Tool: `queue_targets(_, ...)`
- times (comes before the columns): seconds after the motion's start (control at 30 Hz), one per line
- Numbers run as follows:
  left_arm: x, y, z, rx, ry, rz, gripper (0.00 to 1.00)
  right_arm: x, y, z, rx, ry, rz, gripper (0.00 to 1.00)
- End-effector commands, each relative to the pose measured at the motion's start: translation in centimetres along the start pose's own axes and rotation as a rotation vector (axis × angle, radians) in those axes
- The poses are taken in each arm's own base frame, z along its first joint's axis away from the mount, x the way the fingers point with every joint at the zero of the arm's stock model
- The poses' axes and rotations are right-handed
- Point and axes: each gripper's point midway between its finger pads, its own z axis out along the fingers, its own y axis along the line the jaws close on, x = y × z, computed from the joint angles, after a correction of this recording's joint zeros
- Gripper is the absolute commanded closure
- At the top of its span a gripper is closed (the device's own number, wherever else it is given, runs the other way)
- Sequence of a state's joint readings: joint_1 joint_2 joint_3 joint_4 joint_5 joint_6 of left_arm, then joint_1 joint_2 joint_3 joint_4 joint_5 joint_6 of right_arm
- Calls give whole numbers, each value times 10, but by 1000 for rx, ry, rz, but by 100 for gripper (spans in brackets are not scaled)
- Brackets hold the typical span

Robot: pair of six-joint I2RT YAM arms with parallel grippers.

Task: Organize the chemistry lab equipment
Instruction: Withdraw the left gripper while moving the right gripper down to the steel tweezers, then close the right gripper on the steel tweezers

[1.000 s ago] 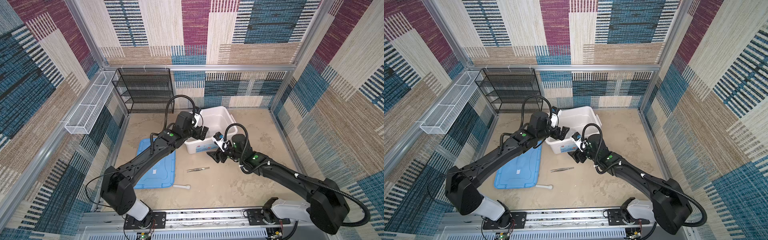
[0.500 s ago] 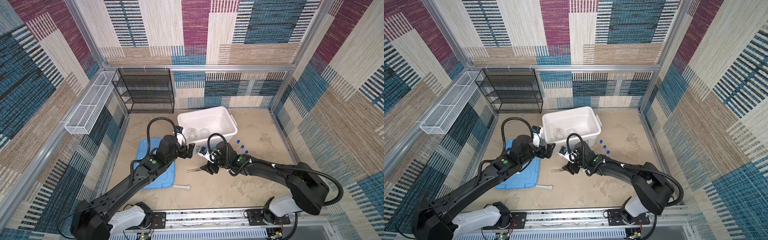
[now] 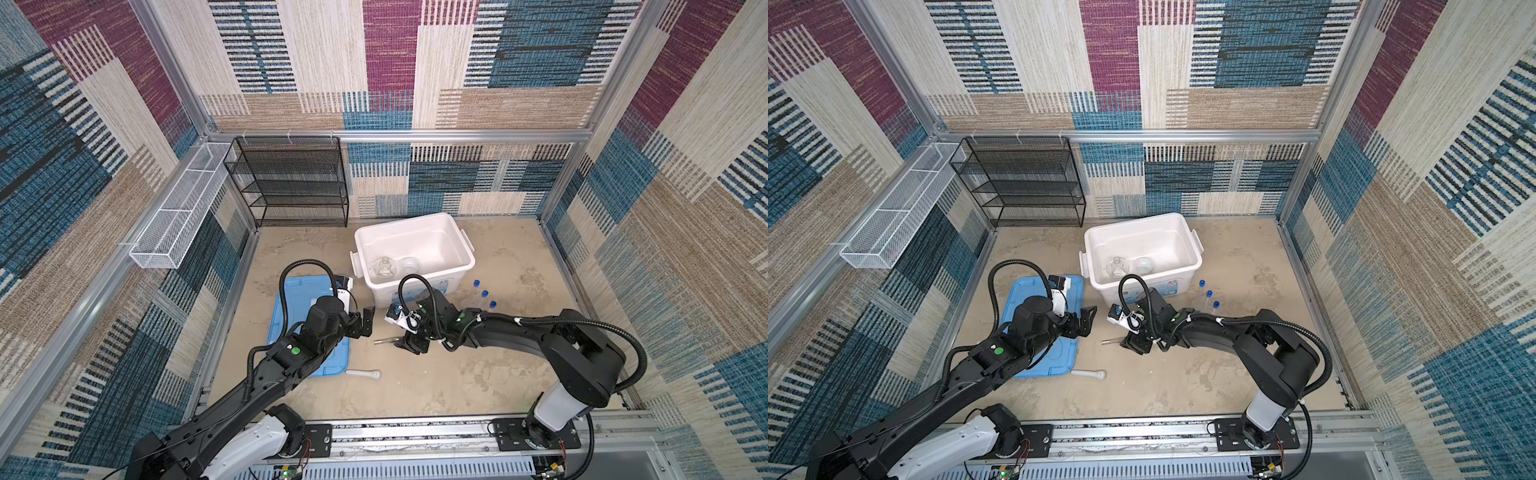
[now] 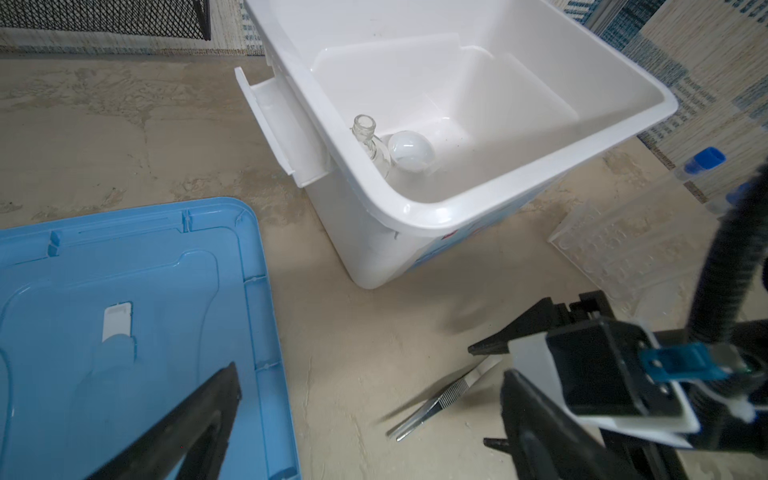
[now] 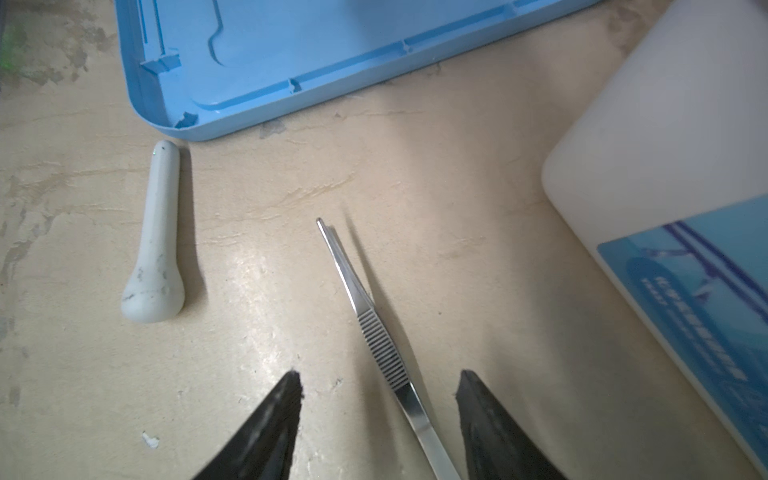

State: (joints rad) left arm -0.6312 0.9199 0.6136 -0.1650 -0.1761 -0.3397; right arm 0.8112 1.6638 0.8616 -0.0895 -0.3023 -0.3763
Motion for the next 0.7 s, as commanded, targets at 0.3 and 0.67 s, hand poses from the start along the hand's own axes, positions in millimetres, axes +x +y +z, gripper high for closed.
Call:
queue_targets(0.3, 26, 10, -5, -11, 37, -84, 0, 18, -4, 17, 39, 95, -29, 45)
queue_targets(0.67, 34, 11, -1, -17, 60, -100, 0, 27, -10, 27, 75, 150, -38, 56)
